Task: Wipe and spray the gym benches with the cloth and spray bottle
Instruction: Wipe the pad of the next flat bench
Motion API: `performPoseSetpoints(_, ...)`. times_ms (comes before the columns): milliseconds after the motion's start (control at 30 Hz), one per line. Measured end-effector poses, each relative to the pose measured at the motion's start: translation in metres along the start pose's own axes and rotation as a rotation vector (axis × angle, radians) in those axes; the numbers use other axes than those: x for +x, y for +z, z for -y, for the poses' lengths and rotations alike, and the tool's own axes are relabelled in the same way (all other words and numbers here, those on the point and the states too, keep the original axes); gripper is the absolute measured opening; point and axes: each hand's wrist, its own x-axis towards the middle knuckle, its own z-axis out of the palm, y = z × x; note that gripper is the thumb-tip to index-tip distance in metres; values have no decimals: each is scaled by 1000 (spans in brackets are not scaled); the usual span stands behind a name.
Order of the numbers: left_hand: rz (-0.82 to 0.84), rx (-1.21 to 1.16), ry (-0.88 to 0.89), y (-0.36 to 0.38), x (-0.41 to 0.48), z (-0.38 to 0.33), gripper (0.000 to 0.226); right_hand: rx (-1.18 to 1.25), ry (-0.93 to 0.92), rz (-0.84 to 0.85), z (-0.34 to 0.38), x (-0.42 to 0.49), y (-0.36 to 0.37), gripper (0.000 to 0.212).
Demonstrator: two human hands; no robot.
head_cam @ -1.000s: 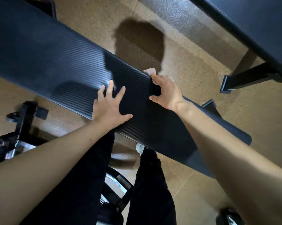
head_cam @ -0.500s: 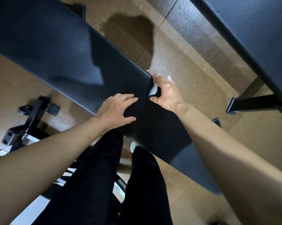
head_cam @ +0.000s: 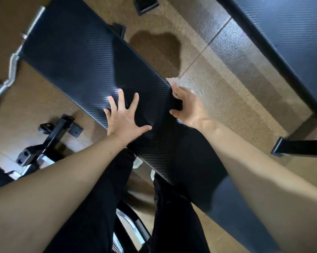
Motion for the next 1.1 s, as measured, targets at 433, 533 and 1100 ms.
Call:
performPoseSetpoints(433, 192, -89, 181, -41, 8, 50, 96, -98, 20, 17, 93, 81, 4, 88)
performPoseSetpoints(533, 231, -226, 266, -72, 26, 81, 75, -125, 41, 18, 112, 102, 6, 84)
performPoseSetpoints(1100, 7, -66, -36, -133, 122, 162, 108, -51, -68, 9, 230, 213, 15, 84)
